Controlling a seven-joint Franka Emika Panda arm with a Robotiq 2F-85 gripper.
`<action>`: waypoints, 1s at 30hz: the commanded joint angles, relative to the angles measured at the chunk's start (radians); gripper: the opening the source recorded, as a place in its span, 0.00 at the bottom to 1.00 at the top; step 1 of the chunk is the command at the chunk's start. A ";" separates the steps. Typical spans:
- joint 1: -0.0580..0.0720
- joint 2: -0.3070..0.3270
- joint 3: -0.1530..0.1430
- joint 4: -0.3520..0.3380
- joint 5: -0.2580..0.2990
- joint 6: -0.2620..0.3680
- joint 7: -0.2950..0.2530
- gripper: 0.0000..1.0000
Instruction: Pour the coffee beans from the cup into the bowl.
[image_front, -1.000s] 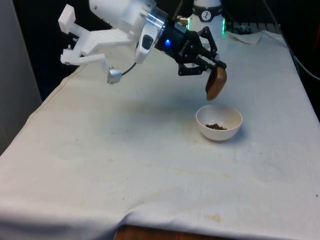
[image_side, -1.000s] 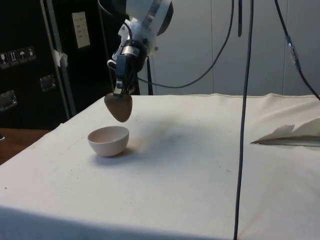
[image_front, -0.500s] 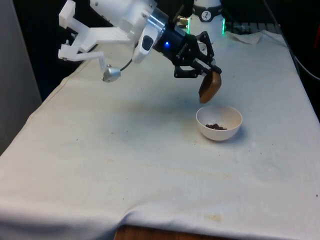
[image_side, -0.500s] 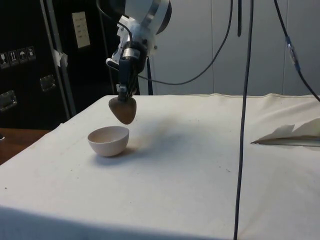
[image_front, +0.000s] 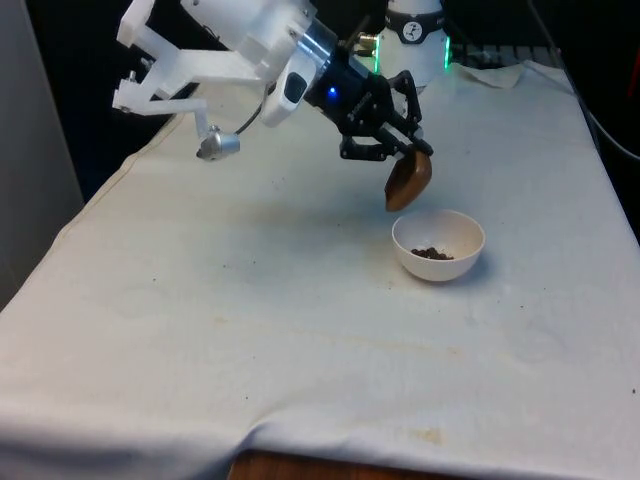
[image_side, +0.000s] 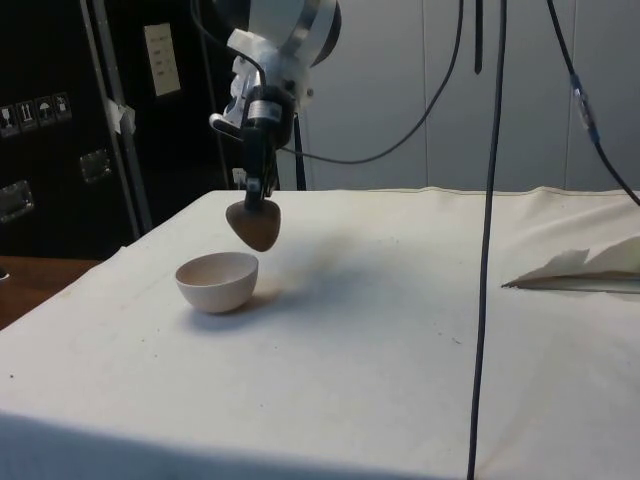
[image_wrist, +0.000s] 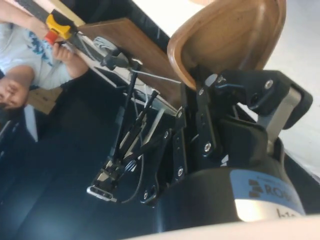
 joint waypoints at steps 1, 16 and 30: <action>0.011 -0.003 -0.006 -0.001 -0.017 0.018 0.012 0.03; 0.019 -0.003 -0.003 0.000 -0.097 0.066 0.021 0.03; 0.024 -0.002 0.002 0.002 -0.179 0.112 0.037 0.03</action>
